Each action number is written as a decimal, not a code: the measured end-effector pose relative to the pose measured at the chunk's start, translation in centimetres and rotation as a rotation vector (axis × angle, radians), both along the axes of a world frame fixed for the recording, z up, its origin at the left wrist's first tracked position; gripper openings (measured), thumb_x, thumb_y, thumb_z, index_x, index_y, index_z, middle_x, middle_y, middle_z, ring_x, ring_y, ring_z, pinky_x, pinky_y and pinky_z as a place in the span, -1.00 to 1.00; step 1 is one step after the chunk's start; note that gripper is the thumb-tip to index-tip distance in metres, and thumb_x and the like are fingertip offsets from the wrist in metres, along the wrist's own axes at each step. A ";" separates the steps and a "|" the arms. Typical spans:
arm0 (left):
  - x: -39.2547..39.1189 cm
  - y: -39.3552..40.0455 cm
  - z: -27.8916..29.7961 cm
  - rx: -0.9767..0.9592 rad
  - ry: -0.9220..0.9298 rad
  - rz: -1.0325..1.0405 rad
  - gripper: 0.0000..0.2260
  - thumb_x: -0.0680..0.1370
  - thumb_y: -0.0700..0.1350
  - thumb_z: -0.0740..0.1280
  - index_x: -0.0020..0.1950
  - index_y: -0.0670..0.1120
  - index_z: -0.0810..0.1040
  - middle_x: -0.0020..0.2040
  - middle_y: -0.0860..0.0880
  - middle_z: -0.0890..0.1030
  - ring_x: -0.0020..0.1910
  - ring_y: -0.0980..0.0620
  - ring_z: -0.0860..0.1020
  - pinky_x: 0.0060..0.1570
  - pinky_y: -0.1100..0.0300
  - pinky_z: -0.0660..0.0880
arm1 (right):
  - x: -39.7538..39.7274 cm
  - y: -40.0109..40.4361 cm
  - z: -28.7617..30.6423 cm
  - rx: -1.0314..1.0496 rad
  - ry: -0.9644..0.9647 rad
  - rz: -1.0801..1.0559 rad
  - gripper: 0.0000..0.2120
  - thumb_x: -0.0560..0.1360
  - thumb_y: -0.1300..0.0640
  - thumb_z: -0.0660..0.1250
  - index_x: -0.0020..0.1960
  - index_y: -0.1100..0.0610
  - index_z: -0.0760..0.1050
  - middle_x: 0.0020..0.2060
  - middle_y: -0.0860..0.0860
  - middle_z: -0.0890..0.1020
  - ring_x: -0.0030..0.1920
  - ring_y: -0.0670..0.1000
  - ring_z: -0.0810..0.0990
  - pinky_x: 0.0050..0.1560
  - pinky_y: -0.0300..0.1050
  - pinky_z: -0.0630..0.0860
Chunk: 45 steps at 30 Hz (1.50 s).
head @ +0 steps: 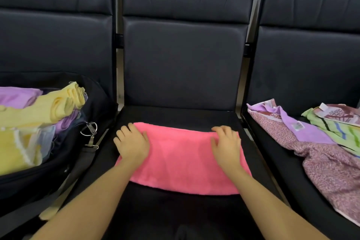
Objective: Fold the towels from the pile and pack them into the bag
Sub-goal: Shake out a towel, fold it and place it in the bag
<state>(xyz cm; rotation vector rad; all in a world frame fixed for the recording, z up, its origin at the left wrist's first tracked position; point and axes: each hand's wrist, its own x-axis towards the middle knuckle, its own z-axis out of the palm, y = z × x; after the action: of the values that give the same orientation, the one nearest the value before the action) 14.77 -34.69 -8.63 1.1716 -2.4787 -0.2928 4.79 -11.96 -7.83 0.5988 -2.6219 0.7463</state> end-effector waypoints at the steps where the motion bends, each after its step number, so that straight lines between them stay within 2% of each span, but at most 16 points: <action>1: 0.6 0.5 -1.0 -0.012 -0.039 0.021 -0.56 0.39 -0.09 0.46 0.11 -0.36 0.48 -0.03 -0.31 0.52 -0.06 -0.27 0.49 -0.08 -0.07 0.39 | 0.5 -0.4 -0.4 0.068 -0.009 0.067 -0.68 0.54 0.20 0.26 0.29 0.11 0.49 0.25 0.08 0.48 0.23 0.16 0.43 0.19 0.01 0.27; 3: 1.5 0.9 -1.9 0.013 -0.154 0.052 -0.60 0.32 -0.07 0.50 -0.04 -0.34 0.53 -0.14 -0.25 0.53 -0.18 -0.22 0.50 -0.17 0.00 0.42 | 1.3 -0.7 -1.4 0.231 -0.057 0.157 -0.63 0.60 0.09 0.16 0.40 0.04 0.38 0.39 0.04 0.39 0.37 0.09 0.34 0.31 -0.04 0.21; 6: 2.2 0.7 -1.4 -0.099 -0.179 0.031 -0.77 0.34 -0.18 0.51 -0.18 -0.27 0.53 -0.19 -0.25 0.55 -0.19 -0.24 0.52 -0.14 -0.04 0.45 | 1.6 -0.2 -2.6 0.467 -0.140 0.210 -0.49 0.63 -0.15 -0.07 0.56 -0.06 0.04 0.56 -0.01 0.03 0.55 0.03 0.00 0.49 -0.05 -0.07; 8: 2.4 0.7 -1.1 -0.106 -0.170 -0.025 -0.91 0.51 -0.26 0.31 -0.01 -0.25 0.51 -0.01 -0.24 0.53 -0.01 -0.26 0.51 0.05 -0.09 0.39 | 1.9 0.0 -3.0 0.546 -0.167 0.226 -0.35 0.53 -0.29 -0.30 0.56 -0.09 -0.13 0.56 -0.02 -0.12 0.55 0.02 -0.14 0.50 -0.05 -0.20; 9: 2.4 0.6 -1.0 -0.116 -0.143 -0.039 -0.87 0.56 -0.26 0.22 0.07 -0.24 0.49 0.06 -0.23 0.51 0.06 -0.25 0.49 0.10 -0.08 0.35 | 2.0 0.0 -3.1 0.569 -0.169 0.228 -0.31 0.47 -0.31 -0.38 0.56 -0.10 -0.18 0.56 -0.02 -0.15 0.55 0.02 -0.17 0.49 -0.05 -0.23; 12: 3.1 -0.1 0.0 -0.147 -0.003 -0.132 -0.78 0.63 -0.15 0.16 0.19 -0.25 0.45 0.11 -0.22 0.52 0.08 -0.24 0.50 0.08 -0.02 0.31 | 2.6 -0.6 -3.4 0.593 -0.182 0.222 -0.45 0.61 -0.23 -0.24 0.55 -0.10 -0.24 0.55 -0.01 -0.20 0.55 0.02 -0.22 0.48 -0.04 -0.27; 15: 3.9 -0.3 2.6 -0.012 0.237 -0.231 -0.71 0.62 -0.09 0.22 0.27 -0.21 0.42 0.12 -0.18 0.57 0.06 -0.25 0.52 0.05 0.00 0.31 | 3.8 -2.0 -3.8 0.562 -0.210 0.244 -0.47 0.64 -0.18 -0.18 0.55 -0.10 -0.24 0.55 0.00 -0.20 0.54 0.02 -0.23 0.48 -0.03 -0.29; 18: 4.1 0.7 5.5 -0.019 0.416 -0.349 -0.65 0.56 -0.11 0.32 0.34 -0.11 0.41 0.14 -0.10 0.60 0.02 -0.24 0.54 -0.02 0.03 0.35 | 4.8 -4.1 -3.9 0.478 -0.288 0.316 -0.47 0.65 -0.17 -0.14 0.56 -0.09 -0.17 0.56 -0.01 -0.18 0.55 0.01 -0.21 0.48 -0.03 -0.28; 22: 2.6 3.0 6.7 -0.093 0.408 -0.471 -0.67 0.54 -0.10 0.34 0.29 -0.06 0.43 0.14 -0.05 0.58 -0.06 -0.21 0.55 -0.06 0.03 0.37 | 4.6 -4.1 -2.7 0.208 -0.388 0.371 -0.51 0.64 -0.07 0.05 0.54 -0.06 0.08 0.56 -0.06 0.04 0.54 -0.02 -0.01 0.47 -0.02 -0.10; 27: 0.1 9.2 6.0 0.038 0.413 -0.599 -0.69 0.53 -0.03 0.33 0.25 0.10 0.37 0.13 0.04 0.56 -0.02 -0.06 0.55 -0.08 0.11 0.43 | 3.6 0.8 -0.4 -0.172 -0.358 0.084 -0.65 0.65 0.07 0.07 0.42 0.03 0.33 0.38 0.02 0.38 0.36 0.09 0.31 0.35 0.02 0.11; 30: -1.2 12.7 5.2 0.254 0.187 -0.751 -0.55 0.58 0.06 0.27 0.44 -0.01 0.33 0.30 -0.07 0.50 0.28 -0.08 0.47 0.23 0.07 0.38 | 3.6 3.4 0.1 -0.274 -0.337 0.024 -0.67 0.65 0.04 0.08 0.39 0.02 0.36 0.34 0.01 0.40 0.33 0.06 0.32 0.32 -0.02 0.11; 33: -0.5 12.5 4.7 0.234 0.119 -0.758 -0.61 0.63 0.04 0.15 0.46 0.00 0.33 0.40 -0.04 0.40 0.40 -0.05 0.34 0.37 0.01 0.24 | 4.4 4.9 -0.2 -0.199 -0.259 0.141 -0.68 0.63 0.04 0.16 0.37 -0.01 0.40 0.30 -0.04 0.42 0.29 0.01 0.33 0.20 -0.13 0.11; 35: 1.0 11.1 4.1 0.175 0.073 -0.743 -0.69 0.65 0.00 0.11 0.37 0.02 0.41 0.35 0.04 0.43 0.38 0.03 0.32 0.33 0.08 0.19 | 5.3 5.0 -0.2 -0.142 -0.216 0.275 -0.65 0.57 -0.09 0.20 0.31 -0.03 0.47 0.22 -0.10 0.46 0.24 -0.02 0.37 0.10 -0.19 0.09; 38: 4.0 9.1 3.2 0.072 -0.119 -0.701 -0.72 0.63 0.01 0.11 0.29 -0.01 0.44 0.30 0.04 0.43 0.28 0.00 0.36 0.23 0.04 0.22 | 6.4 4.6 0.1 0.065 -0.198 0.474 -0.35 0.38 -0.37 0.03 0.34 -0.08 0.44 0.29 -0.18 0.46 0.31 -0.14 0.33 0.11 -0.26 0.05; 42: 6.8 7.8 2.4 0.110 -0.291 -0.711 -0.72 0.62 0.03 0.09 0.18 0.00 0.52 0.14 0.07 0.52 0.17 -0.01 0.45 0.15 0.03 0.25 | 7.2 3.6 0.0 0.374 -0.259 0.512 -0.41 0.59 -0.23 0.08 0.55 -0.06 0.08 0.52 -0.13 0.15 0.52 -0.09 0.01 0.43 -0.06 -0.16; 45: 7.9 7.7 1.7 0.182 -0.341 -0.786 -0.69 0.66 0.00 0.03 0.12 0.03 0.57 0.17 0.08 0.52 0.20 0.02 0.41 0.16 0.03 0.21 | 7.3 2.4 -0.2 0.404 -0.306 0.463 -0.47 0.60 -0.19 0.09 0.53 -0.12 0.09 0.51 -0.15 0.17 0.52 -0.05 0.00 0.43 0.05 -0.17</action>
<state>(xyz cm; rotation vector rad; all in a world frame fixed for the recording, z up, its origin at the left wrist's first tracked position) 22.70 -27.01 -6.89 0.2468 -3.1792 -0.5710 12.05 -9.57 -7.99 1.3341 -2.9776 0.4491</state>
